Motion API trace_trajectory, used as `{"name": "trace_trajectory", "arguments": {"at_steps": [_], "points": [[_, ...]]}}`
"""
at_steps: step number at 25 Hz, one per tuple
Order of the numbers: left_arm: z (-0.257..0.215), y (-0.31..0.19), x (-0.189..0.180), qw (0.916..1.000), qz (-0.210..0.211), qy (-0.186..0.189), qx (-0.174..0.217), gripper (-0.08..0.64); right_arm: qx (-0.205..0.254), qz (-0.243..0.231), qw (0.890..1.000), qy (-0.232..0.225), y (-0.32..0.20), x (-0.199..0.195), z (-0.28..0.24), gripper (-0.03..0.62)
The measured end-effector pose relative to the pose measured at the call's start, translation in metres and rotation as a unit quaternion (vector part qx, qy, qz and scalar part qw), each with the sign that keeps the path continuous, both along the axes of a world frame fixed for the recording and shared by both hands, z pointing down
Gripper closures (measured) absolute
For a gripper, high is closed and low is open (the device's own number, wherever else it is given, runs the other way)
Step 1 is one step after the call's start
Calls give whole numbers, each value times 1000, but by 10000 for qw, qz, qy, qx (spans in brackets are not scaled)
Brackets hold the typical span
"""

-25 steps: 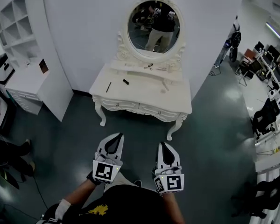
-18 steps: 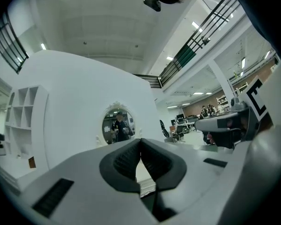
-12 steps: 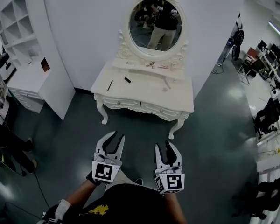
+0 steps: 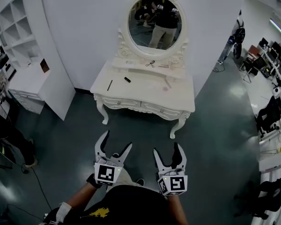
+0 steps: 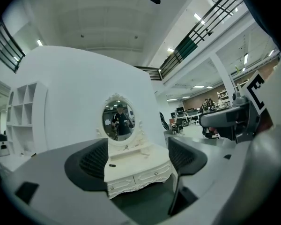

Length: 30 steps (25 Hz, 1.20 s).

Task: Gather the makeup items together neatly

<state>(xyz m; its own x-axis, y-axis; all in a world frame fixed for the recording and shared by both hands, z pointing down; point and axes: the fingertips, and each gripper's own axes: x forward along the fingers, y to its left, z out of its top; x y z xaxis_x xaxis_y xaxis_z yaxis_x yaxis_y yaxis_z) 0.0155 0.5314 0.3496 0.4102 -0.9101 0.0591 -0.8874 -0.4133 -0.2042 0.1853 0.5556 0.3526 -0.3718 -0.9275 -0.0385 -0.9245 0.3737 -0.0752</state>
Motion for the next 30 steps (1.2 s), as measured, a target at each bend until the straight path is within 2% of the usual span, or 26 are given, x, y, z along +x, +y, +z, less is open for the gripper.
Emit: {"name": "trace_trajectory", "arguments": {"at_steps": [3, 5, 7, 9, 15, 19, 22, 26, 30], "points": [[0, -3, 4, 9998, 107, 164, 69, 123, -101, -26, 9999, -26, -3, 4, 8, 152], [6, -2, 10, 9994, 274, 139, -132, 79, -151, 22, 9999, -50, -5, 7, 11, -8], [11, -1, 16, 9982, 496, 114, -318, 7, -112, 188, 9998, -18, -8, 12, 10, -8], [15, -3, 20, 9973, 640, 78, -360, -28, -67, 271, 9996, 36, -12, 16, 8, -8], [22, -18, 17, 9965, 701, -10, -461, -28, -143, 290, 9995, 66, -27, 15, 15, -8], [32, -38, -2, 9976, 431, -63, -534, -28, -231, 198, 9994, 140, -43, 0, 24, -8], [37, -55, -10, 9981, 379, 75, -475, -26, -331, 59, 9991, 270, -61, -15, 27, -7], [42, -86, -23, 9976, 412, 54, -553, -26, -434, 12, 9984, 370, -95, -33, 31, -7], [42, -126, -50, 9972, 388, 231, -596, -26, -546, 61, 9977, 405, -134, -57, 29, -6]]}}
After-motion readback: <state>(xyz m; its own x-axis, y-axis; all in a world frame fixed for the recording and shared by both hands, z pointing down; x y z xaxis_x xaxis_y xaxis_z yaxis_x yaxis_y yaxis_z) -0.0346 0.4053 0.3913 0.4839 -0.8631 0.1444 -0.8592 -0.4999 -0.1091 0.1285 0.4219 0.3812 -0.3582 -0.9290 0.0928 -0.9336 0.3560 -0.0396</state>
